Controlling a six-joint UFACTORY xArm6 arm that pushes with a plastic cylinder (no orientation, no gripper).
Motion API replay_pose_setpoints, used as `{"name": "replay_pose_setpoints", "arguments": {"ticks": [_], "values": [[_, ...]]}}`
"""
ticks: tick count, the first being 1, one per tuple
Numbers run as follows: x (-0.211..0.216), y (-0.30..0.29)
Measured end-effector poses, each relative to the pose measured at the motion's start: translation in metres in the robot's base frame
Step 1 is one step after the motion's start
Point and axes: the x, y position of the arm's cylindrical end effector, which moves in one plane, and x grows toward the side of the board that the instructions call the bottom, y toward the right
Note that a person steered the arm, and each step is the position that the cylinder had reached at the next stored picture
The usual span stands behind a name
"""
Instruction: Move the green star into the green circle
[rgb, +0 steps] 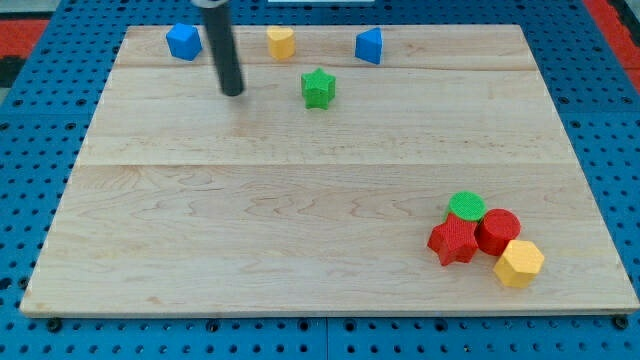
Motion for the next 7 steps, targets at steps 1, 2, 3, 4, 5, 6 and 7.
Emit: {"name": "replay_pose_setpoints", "arguments": {"ticks": [1,2,3,4,5,6,7], "values": [[-0.009,0.049],[-0.022,0.087],[0.023,0.119],[0.046,0.137],[0.042,0.101],[0.031,0.083],[0.014,0.08]]}}
